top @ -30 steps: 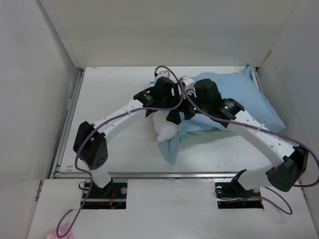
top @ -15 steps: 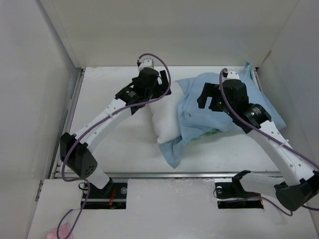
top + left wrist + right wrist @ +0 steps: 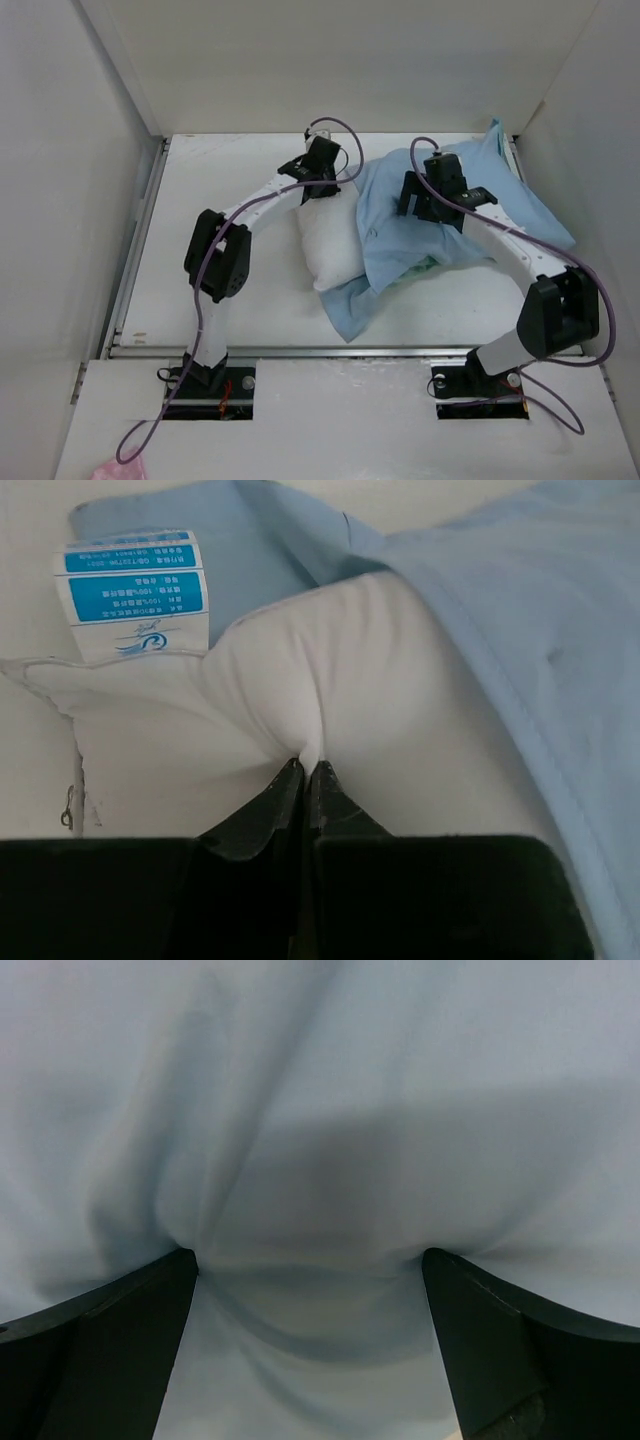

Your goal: Put the pillow into the pillowcase

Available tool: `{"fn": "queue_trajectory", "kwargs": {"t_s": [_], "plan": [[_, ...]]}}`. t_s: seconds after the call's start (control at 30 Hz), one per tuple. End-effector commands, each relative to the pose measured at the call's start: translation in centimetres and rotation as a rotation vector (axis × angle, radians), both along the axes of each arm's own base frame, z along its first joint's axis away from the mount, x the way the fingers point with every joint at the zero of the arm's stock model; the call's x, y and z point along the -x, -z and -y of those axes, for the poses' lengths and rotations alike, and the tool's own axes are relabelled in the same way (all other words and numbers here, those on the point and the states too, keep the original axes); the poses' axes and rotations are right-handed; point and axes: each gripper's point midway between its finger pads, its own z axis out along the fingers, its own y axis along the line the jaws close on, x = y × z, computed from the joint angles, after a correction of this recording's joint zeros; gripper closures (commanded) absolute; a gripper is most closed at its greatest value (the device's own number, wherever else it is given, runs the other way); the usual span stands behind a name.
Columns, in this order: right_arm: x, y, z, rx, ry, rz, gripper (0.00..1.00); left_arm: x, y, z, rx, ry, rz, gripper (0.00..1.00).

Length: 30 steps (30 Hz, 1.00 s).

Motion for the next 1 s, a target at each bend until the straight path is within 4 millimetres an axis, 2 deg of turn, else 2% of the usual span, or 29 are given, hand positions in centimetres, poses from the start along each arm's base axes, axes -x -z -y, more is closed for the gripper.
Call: {"fn": "queue_trajectory", "kwargs": {"t_s": [0.0,0.03,0.07,0.17,0.2,0.27,0.3,0.33,0.4,0.43,0.47,0.5,0.53,0.57,0.6,0.63,0.67,0.7,0.73,0.77,0.83,0.87,0.9,0.97], "plan": [[-3.7,-2.4,-3.8,-0.087,-0.154,0.135,0.0,6.5,0.7,1.2,0.008,0.129,-0.09,1.0],[-4.0,-2.2,-4.1,-0.082,-0.178,0.14,0.0,8.0,1.1,1.5,0.015,0.156,-0.099,1.0],[-4.4,-2.7,-4.9,-0.098,-0.221,0.158,0.0,11.2,1.4,1.8,0.023,0.201,-0.117,1.0],[-5.7,-3.3,-6.1,-0.1,-0.298,0.2,0.0,15.4,0.2,3.1,0.066,0.283,-0.1,1.0],[-6.4,-3.7,-6.6,-0.1,-0.328,0.216,0.0,17.7,-1.0,3.7,0.089,0.324,-0.079,1.0],[-6.7,-4.5,-7.4,-0.071,-0.383,0.245,0.01,19.2,-2.3,4.1,0.102,0.354,-0.05,1.0],[-7.2,-5.8,-7.7,-0.042,-0.374,0.281,0.01,19.6,-3.9,4.2,0.122,0.351,-0.015,1.0],[-6.8,-5.7,-7.6,-0.011,-0.37,0.263,0.01,19.9,-3.5,3.5,0.096,0.327,-0.022,1.0],[-6.5,-7.3,-6.7,0.058,-0.302,0.295,0.01,18.8,-3.8,2.2,0.053,0.231,0.005,1.0],[-5.6,-8.9,-6.1,0.076,-0.278,0.32,0.01,17.8,-3.8,1.0,0.023,0.179,-0.013,0.98],[-5.1,-9.9,-5.6,0.091,-0.243,0.338,0.01,17.5,-3.9,0.6,-0.003,0.15,-0.014,0.92],[-4.4,-10.3,-5.0,0.115,-0.221,0.338,0.01,17.2,-4.0,0.2,-0.018,0.118,-0.016,0.66],[-3.6,-11.2,-4.3,0.14,-0.168,0.35,0.01,16.9,-4.8,-0.2,-0.029,0.089,-0.002,0.53],[-2.0,-13.1,-3.7,0.135,-0.15,0.374,0.01,17.2,-4.2,-1.2,-0.068,0.06,-0.021,0.36],[-0.6,-13.6,-4.3,0.142,-0.164,0.384,0.0,17.0,-5.0,-2.0,-0.067,0.013,0.002,0.05],[0.4,-14.4,-4.7,0.131,-0.174,0.397,0.0,17.1,-5.5,-2.5,-0.063,-0.007,0.01,0.0],[1.6,-13.9,-5.3,0.132,-0.205,0.386,0.0,17.4,-6.5,-3.5,-0.048,-0.032,0.022,0.0],[3.2,-14.4,-5.7,0.125,-0.235,0.389,0.0,17.4,-6.6,-4.5,-0.049,-0.061,0.024,0.0],[4.4,-14.0,-6.7,0.123,-0.293,0.374,0.0,17.8,-6.9,-5.1,-0.045,-0.084,0.029,0.0],[6.3,-12.5,-9.2,0.1,-0.405,0.329,0.0,17.8,-7.8,-6.7,-0.022,-0.135,0.041,0.0],[9.2,-10.3,-10.6,0.113,-0.535,0.252,0.0,18.7,-6.6,-8.7,-0.027,-0.205,0.012,0.0],[11.2,-8.4,-12.0,0.123,-0.613,0.207,0.0,18.9,-6.3,-9.4,-0.02,-0.228,0.006,0.0],[12.2,-7.7,-12.8,0.121,-0.654,0.191,0.0,19.5,-5.3,-10.8,-0.031,-0.254,-0.012,0.0],[13.3,-5.1,-13.9,0.163,-0.704,0.129,0.0,20.3,-4.1,-11.1,-0.01,-0.255,-0.048,0.0]]}}
